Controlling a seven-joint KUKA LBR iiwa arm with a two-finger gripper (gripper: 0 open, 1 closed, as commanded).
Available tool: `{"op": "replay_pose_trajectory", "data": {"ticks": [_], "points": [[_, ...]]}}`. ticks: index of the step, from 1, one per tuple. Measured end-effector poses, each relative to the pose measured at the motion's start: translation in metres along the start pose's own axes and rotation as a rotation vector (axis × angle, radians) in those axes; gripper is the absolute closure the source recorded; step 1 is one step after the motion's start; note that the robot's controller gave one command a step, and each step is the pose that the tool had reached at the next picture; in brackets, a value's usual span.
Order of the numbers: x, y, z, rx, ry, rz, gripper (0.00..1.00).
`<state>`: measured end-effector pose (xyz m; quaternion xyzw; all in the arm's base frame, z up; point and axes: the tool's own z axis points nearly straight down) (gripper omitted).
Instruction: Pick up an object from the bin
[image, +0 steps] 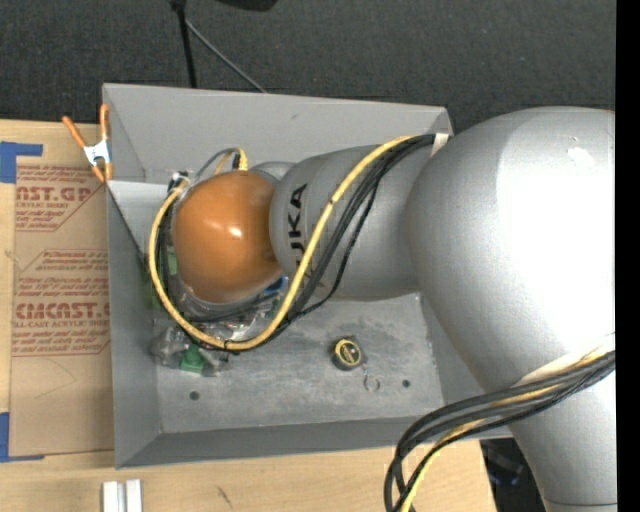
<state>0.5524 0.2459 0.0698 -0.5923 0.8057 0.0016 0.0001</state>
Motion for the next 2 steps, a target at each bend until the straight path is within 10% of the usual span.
{"op": "replay_pose_trajectory", "data": {"ticks": [1, 2], "points": [[-0.001, 0.0, -0.019, 0.003, -0.003, 0.002, 1.0], [-0.004, -0.001, -0.13, 0.01, -0.007, 0.003, 1.0]]}}
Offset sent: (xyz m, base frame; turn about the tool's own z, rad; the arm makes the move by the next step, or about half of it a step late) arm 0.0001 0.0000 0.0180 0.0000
